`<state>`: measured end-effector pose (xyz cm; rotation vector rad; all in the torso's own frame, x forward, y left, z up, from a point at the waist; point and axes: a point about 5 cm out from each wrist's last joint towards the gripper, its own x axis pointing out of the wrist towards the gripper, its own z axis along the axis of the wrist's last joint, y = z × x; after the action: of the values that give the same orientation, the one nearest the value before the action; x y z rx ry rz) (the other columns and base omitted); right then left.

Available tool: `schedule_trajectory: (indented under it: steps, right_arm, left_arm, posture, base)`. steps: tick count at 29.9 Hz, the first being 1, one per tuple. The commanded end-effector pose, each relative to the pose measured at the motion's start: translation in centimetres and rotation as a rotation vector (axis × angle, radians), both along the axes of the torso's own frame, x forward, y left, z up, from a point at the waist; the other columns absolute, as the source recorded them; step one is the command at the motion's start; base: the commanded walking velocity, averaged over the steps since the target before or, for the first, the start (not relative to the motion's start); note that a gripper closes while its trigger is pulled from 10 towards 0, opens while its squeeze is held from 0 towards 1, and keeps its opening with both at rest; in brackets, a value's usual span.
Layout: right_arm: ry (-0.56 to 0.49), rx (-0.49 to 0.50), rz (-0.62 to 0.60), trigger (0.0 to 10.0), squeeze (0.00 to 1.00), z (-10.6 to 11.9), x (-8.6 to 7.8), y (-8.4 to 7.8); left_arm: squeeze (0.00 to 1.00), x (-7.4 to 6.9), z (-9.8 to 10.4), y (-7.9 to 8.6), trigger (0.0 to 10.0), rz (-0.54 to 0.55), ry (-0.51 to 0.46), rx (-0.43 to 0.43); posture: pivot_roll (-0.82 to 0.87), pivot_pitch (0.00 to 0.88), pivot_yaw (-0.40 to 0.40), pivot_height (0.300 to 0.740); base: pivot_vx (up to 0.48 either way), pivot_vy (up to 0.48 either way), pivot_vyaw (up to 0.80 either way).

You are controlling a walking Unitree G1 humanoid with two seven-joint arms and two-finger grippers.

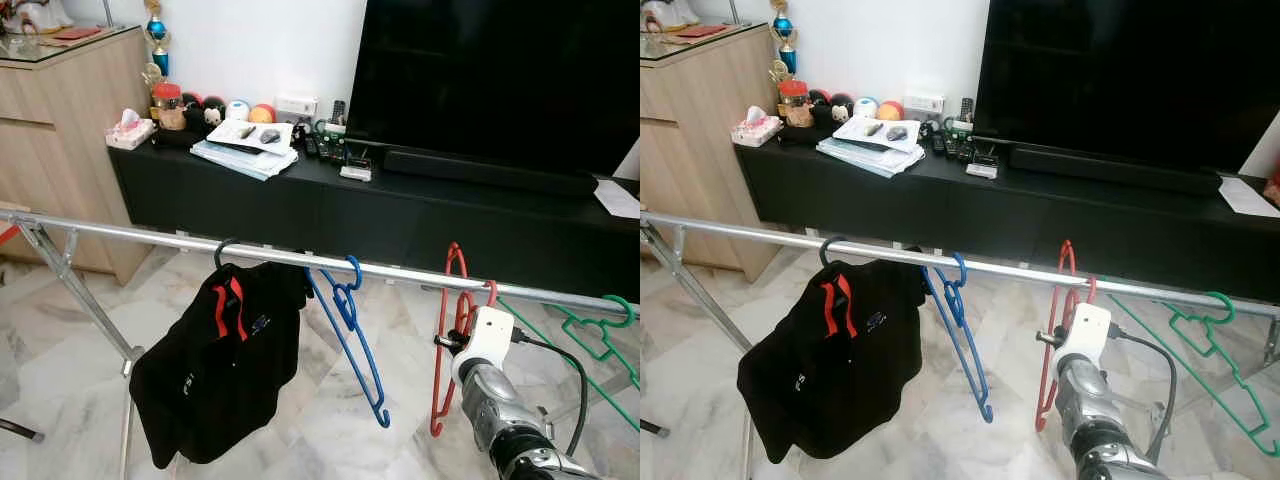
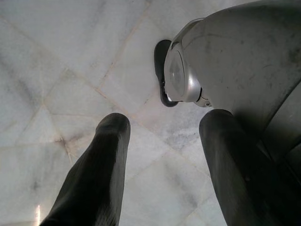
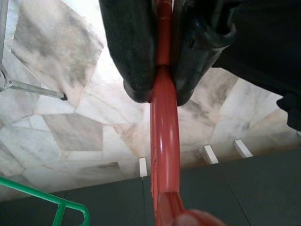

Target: Hang hanger

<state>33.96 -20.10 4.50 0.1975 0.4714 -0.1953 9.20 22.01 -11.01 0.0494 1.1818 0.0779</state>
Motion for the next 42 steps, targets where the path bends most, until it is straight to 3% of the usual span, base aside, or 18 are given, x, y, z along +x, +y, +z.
schedule_trajectory:
  steps: [1, 6, 14, 21, 28, 33, 40, 41, 42]
  right_arm:
    - [0.009, -0.001, 0.002, 10.0, 0.00, 0.7, 0.5, -0.2]
    - [0.017, 0.008, 0.003, 10.0, 0.00, 0.9, 0.7, -0.1]
    - [0.055, 0.025, 0.020, 10.0, 0.00, 0.8, 0.8, 0.4]
    - [0.097, 0.029, 0.047, 10.0, 0.00, 0.2, 0.5, 0.7]
    - [0.123, 0.040, 0.069, 10.0, 0.00, -0.2, 0.2, 0.9]
    - [0.130, 0.054, 0.080, 10.0, 0.00, 0.0, 0.3, 1.1]
    - [0.144, 0.042, 0.095, 10.0, 0.01, -0.6, 0.0, 1.5]
    - [0.146, 0.044, 0.095, 10.0, 0.36, -0.7, -0.1, 1.6]
    - [0.147, 0.045, 0.093, 10.0, 0.49, -0.7, -0.1, 1.6]
  left_arm:
    - [0.00, 0.8, -0.1, -1.8, 10.0, -0.031, -0.015, -0.044]
    - [0.00, 0.4, -0.1, -1.3, 10.0, -0.028, -0.010, -0.039]
    - [0.00, -1.3, 0.4, 2.4, 10.0, -0.002, 0.000, -0.014]
    - [0.00, -1.6, 0.5, 3.0, 10.0, 0.000, 0.004, -0.011]
    - [0.00, -0.6, 0.2, 1.2, 10.0, -0.016, 0.003, -0.024]
    - [0.00, 1.4, 0.0, -2.0, 10.0, -0.037, -0.014, -0.046]
    - [0.00, 2.2, 0.0, -3.3, 10.0, -0.048, -0.019, -0.052]
    - [0.00, 2.2, 0.0, -3.3, 10.0, -0.049, -0.019, -0.052]
    - [0.00, 2.2, 0.0, -3.3, 10.0, -0.048, -0.018, -0.052]
  posture:
    - [0.08, 0.009, -0.107, 0.740]
    - [0.09, 0.008, -0.109, 0.740]
    - [0.09, 0.007, -0.111, 0.740]
    - [0.09, 0.007, -0.110, 0.740]
    - [0.10, 0.008, -0.111, 0.740]
    - [0.10, 0.010, -0.111, 0.740]
    - [0.10, 0.013, -0.111, 0.740]
    - [0.10, 0.013, -0.112, 0.740]
    - [0.10, 0.013, -0.112, 0.740]
  base:
    - [0.000, 0.000, 0.00]
    - [0.000, 0.000, 0.00]
    - [0.000, 0.000, 0.00]
    - [0.000, 0.000, 0.00]
    - [0.000, 0.000, 0.00]
    - [0.000, 0.000, 0.00]
    - [0.000, 0.000, 0.00]
    - [0.000, 0.000, 0.00]
    - [0.000, 0.000, 0.00]
